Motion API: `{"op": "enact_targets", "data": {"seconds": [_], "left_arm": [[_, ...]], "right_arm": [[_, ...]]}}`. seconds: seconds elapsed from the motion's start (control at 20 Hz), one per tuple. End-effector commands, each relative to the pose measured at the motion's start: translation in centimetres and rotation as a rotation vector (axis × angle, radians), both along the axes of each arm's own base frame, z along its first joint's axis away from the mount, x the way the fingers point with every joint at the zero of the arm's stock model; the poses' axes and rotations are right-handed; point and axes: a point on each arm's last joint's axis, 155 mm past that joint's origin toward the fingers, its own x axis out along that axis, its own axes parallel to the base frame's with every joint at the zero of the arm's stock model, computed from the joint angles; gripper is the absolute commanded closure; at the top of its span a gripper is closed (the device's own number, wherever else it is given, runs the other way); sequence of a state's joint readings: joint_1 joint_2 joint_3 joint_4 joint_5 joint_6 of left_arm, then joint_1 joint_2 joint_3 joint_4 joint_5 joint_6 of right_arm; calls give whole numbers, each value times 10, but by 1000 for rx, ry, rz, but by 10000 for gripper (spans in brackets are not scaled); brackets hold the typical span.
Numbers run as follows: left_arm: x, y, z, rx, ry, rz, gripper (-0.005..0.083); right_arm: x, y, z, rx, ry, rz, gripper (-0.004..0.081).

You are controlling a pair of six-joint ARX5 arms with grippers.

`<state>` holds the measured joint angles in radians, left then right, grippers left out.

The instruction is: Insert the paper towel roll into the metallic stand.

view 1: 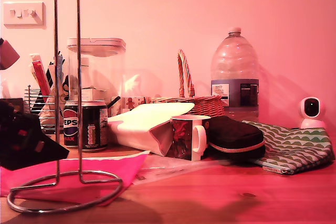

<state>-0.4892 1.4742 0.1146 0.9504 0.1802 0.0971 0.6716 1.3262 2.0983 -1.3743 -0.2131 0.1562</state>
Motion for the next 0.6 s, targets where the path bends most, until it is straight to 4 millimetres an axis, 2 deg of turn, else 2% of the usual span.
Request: {"op": "enact_targets", "data": {"seconds": [0.0,0.15,0.25,0.35,0.55], "left_arm": [[-6,-6,-3,13,1,-48,798],[-10,-11,-3,11,0,-85,798],[-20,-22,0,-15,8,-165,798],[-26,-27,-2,-10,13,-202,798],[-41,-42,-5,7,23,-304,798]], "right_arm": [[1,8,2,9,-5,19,783],[5,23,-9,-14,27,51,783],[6,35,-13,-26,38,81,783],[7,44,-13,-28,39,99,783],[9,48,-5,-16,24,105,783]]}}
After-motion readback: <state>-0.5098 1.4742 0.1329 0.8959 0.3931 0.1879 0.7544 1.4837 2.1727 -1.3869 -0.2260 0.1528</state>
